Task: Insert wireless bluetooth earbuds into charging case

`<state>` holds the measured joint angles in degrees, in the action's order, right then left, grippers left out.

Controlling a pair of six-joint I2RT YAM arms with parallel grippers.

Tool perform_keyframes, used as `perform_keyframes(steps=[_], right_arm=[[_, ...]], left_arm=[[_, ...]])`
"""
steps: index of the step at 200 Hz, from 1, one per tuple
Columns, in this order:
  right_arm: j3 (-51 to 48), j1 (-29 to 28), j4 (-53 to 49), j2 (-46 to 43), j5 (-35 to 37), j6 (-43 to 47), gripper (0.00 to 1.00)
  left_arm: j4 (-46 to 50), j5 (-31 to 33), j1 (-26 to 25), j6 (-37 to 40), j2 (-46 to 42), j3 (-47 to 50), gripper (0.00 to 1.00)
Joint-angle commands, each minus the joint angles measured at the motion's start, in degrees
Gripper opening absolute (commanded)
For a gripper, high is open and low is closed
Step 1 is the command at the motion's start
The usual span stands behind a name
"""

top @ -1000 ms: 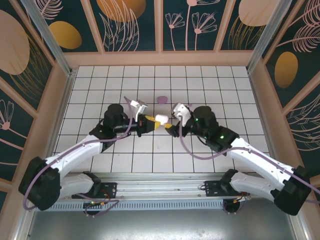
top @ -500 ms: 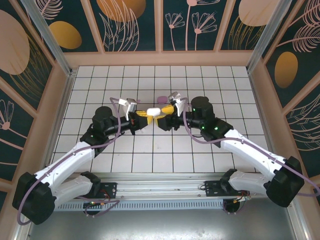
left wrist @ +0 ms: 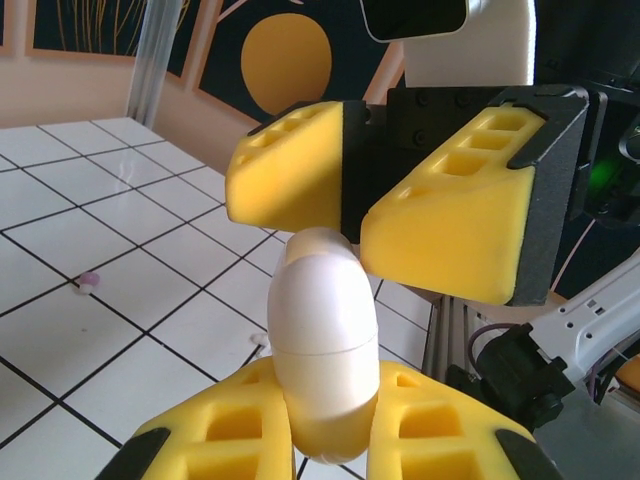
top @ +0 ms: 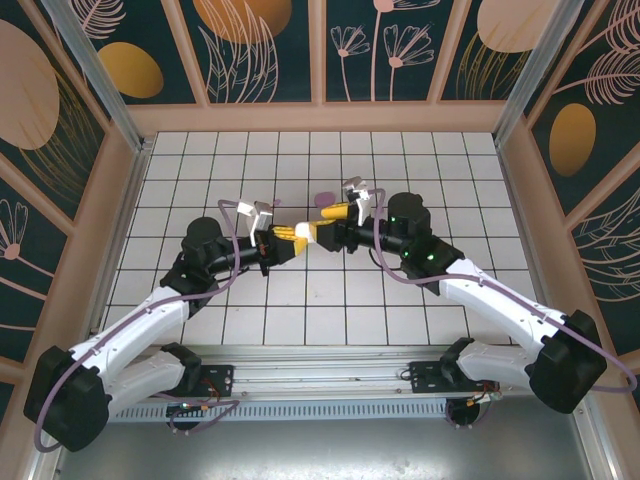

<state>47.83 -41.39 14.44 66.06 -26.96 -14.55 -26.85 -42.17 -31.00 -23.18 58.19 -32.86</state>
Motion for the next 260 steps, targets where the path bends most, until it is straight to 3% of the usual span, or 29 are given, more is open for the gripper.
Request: perform_keyframes(steps=[1, 50, 95, 260], right_arm=[[-1.5, 0.6, 1.9, -0.8, -0.4, -0.8, 0.59], [-3.7, 0.6, 3.1, -3.1, -4.3, 1.0, 0.65], [-1.9, 1.1, 0.1, -1.6, 0.2, 1.4, 0.65], [6.6, 4.5, -9.5, 6.4, 0.1, 1.3, 0.66]], left_arm=[[-4.0, -2.0, 0.1, -0.1, -1.3, -0.2, 0.00], [-6.5, -2.6, 0.1, -2.0, -0.4, -0.2, 0.00], [-7.8, -3.9, 0.1, -3.0, 0.2, -0.3, 0.00], [-1.4, -1.2, 0.1, 3.3, -4.6, 2.5, 0.00]])
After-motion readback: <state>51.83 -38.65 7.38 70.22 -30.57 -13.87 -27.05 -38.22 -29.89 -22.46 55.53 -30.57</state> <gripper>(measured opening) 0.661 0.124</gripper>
